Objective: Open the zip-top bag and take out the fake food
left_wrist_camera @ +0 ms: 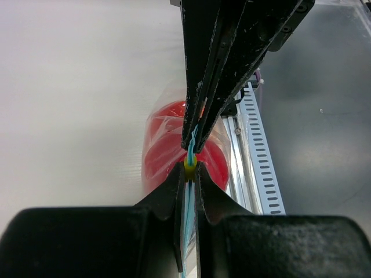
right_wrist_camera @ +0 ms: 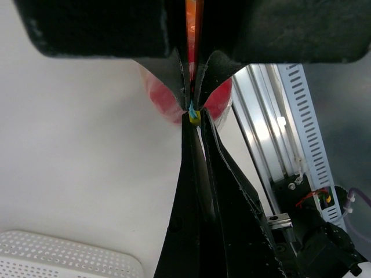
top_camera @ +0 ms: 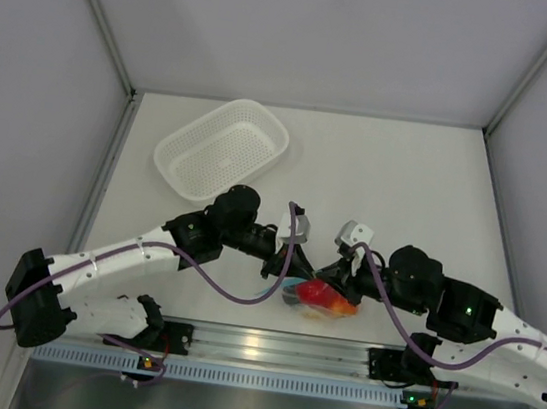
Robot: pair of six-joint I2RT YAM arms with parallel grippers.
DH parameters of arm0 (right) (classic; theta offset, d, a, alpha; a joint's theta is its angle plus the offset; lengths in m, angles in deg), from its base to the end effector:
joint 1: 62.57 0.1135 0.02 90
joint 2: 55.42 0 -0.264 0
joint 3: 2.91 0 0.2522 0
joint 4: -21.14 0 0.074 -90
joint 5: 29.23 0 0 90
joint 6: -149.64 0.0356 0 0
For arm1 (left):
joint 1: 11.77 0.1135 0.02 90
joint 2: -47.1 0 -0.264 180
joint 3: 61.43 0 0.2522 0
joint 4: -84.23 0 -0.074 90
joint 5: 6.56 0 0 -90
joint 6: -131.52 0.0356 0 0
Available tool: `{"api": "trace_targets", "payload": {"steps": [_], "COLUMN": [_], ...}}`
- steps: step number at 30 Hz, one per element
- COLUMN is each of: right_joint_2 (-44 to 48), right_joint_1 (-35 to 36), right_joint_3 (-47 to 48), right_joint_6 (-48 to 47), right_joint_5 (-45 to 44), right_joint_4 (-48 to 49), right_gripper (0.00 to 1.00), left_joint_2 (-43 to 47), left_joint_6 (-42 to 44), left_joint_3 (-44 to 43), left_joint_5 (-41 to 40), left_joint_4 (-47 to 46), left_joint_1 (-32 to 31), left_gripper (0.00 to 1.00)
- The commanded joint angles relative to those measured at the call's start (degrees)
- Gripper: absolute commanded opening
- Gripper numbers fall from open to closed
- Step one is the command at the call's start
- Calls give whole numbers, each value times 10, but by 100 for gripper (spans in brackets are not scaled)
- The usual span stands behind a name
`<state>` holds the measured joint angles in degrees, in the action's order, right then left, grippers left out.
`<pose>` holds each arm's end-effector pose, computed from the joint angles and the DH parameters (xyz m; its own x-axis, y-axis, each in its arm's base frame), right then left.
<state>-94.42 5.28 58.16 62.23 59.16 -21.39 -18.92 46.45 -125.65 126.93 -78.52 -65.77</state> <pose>0.0579 0.1397 0.3361 -0.1730 -0.3053 -0.9364 -0.9090 0.4155 0.0325 0.1325 -0.2241 0.3142 -0.1078 0.2545 -0.9610 0.9822 -0.1222 -0.1426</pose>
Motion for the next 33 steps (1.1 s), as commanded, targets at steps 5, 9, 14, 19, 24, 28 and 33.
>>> {"api": "trace_targets", "payload": {"steps": [5, 9, 14, 19, 24, 28, 33], "right_joint_2": [11, 25, 60, 85, 100, 103, 118], "right_joint_1": [6, 7, 7, 6, 6, 7, 6], "right_joint_3": [9, 17, 27, 48, 71, 79, 79], "right_joint_6": [-5, 4, 8, -1, -14, -17, -16], "right_joint_5": [-37, -118, -201, -227, -274, -298, -307], "right_joint_4": [14, 8, 1, -26, -70, -88, -95], "right_gripper": [0, 0, 0, 0, 0, 0, 0], "left_joint_2": [11, 17, 29, 41, 61, 67, 77], "left_joint_6": [13, 23, 30, 37, 27, 15, -7], "left_joint_3": [-6, 6, 26, 49, 78, 97, 114], "left_joint_5": [-7, -30, -55, -98, -121, -142, -168], "left_joint_4": [-19, -10, -1, 12, 13, 12, 13], "left_joint_1": [0, 4, 4, 4, 4, 4, 4], "left_gripper": [0, 0, 0, 0, 0, 0, 0]}}
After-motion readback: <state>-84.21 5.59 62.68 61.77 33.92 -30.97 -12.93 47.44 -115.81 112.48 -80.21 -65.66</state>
